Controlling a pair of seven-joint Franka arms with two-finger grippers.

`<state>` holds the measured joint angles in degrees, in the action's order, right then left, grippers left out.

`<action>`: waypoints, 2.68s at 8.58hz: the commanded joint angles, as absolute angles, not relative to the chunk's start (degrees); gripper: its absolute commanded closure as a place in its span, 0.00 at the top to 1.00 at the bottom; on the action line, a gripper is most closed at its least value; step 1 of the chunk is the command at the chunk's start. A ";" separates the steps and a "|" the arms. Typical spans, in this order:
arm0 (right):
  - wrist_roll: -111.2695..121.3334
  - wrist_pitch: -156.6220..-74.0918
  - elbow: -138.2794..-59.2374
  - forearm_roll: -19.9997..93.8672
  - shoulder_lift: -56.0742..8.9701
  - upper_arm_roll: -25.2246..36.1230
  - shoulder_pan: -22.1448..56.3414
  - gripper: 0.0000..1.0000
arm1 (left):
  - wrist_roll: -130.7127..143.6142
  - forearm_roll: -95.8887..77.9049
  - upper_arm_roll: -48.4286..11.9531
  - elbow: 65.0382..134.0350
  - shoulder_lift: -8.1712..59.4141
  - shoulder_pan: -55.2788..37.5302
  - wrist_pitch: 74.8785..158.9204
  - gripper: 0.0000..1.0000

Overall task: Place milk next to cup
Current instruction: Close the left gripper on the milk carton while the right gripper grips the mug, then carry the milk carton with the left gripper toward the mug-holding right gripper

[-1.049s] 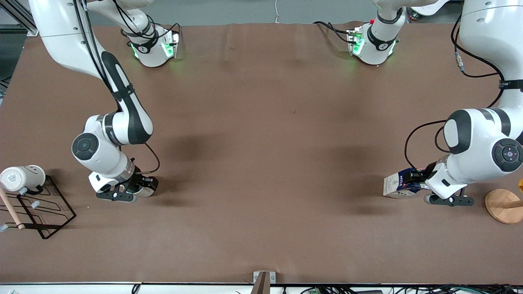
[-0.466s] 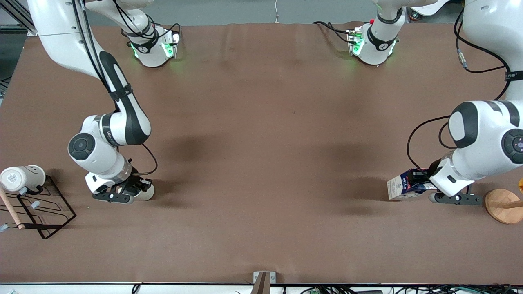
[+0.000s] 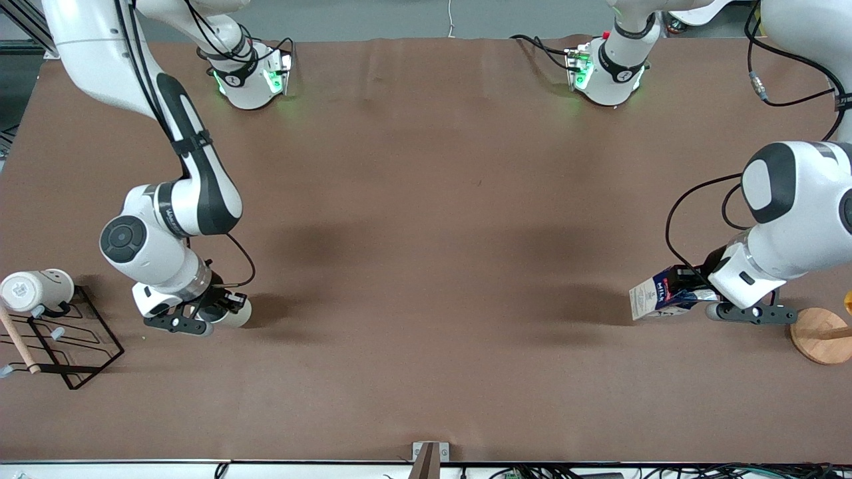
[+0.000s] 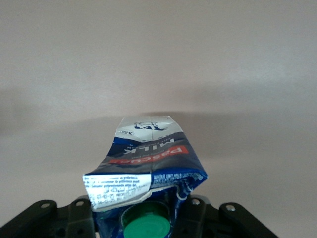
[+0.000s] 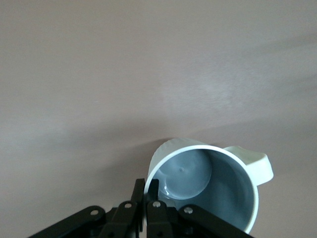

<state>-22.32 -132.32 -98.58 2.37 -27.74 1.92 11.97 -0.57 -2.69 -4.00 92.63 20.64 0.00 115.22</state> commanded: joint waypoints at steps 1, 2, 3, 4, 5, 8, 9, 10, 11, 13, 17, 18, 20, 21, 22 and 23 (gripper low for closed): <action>-37.10 -129.64 -96.34 2.73 -26.63 2.28 20.17 0.00 | 4.11 -3.52 -6.49 92.29 18.55 -0.17 113.65 0.49; -43.62 -129.46 -95.46 2.64 -26.63 2.29 23.78 0.00 | 6.65 -3.52 -8.16 90.54 18.54 -0.09 111.90 0.49; -48.21 -129.64 -94.49 2.29 -26.98 2.29 27.91 0.00 | 8.33 -3.34 -9.39 88.79 18.54 -0.17 108.84 0.49; -50.25 -130.07 -93.87 2.20 -27.16 2.29 30.82 0.00 | 10.18 -3.34 -10.97 87.81 18.37 -0.18 106.89 0.49; -52.97 -130.08 -92.30 2.37 -28.72 2.37 35.03 0.00 | 13.07 -3.17 -12.55 86.85 18.37 -0.18 105.57 0.49; -58.36 -130.25 -83.26 1.23 -37.77 2.64 41.03 0.00 | 22.03 -2.72 -18.79 86.48 18.37 -0.18 105.29 0.50; -58.45 -130.25 -80.71 1.23 -39.79 2.64 41.39 0.00 | 24.41 -2.72 -20.72 86.48 18.46 -0.18 105.29 0.50; -58.45 -130.34 -79.20 1.14 -41.38 2.64 41.74 0.00 | 26.96 -2.64 -22.40 86.40 18.46 -0.26 105.38 0.50; -58.36 -130.34 -78.23 1.06 -42.88 2.72 41.84 0.00 | 28.90 -2.64 -23.89 86.40 18.46 -0.35 105.29 0.50; -58.45 -132.00 -77.96 0.00 -44.47 2.72 42.10 0.00 | 32.76 -2.37 -25.31 86.40 18.46 -2.27 105.29 0.50; -61.26 -133.07 -77.96 -1.05 -45.26 2.81 42.10 0.18 | 38.66 -0.18 -25.31 84.74 19.16 -8.42 105.38 0.50; -61.09 -133.07 -77.96 -1.23 -45.26 2.81 42.10 0.70 | 39.28 0.26 -25.31 84.64 19.25 -9.57 105.38 0.50; -61.26 -132.72 -77.70 -5.70 -45.00 2.72 42.54 1.00 | 41.47 1.66 -25.31 84.55 19.68 -11.50 105.47 0.50; -61.35 -132.54 -77.70 -5.63 -44.74 2.72 42.45 1.00 | 41.66 1.58 -25.23 84.55 20.12 -12.38 105.73 0.50; -61.17 -132.28 -77.70 -5.28 -43.78 2.64 41.84 1.00 | 42.62 1.67 -25.22 84.46 20.30 -13.70 105.82 0.50; -60.91 -132.19 -77.78 -3.79 -41.33 2.55 40.97 1.00 | 43.32 2.37 -25.22 84.46 20.56 -14.93 105.82 0.50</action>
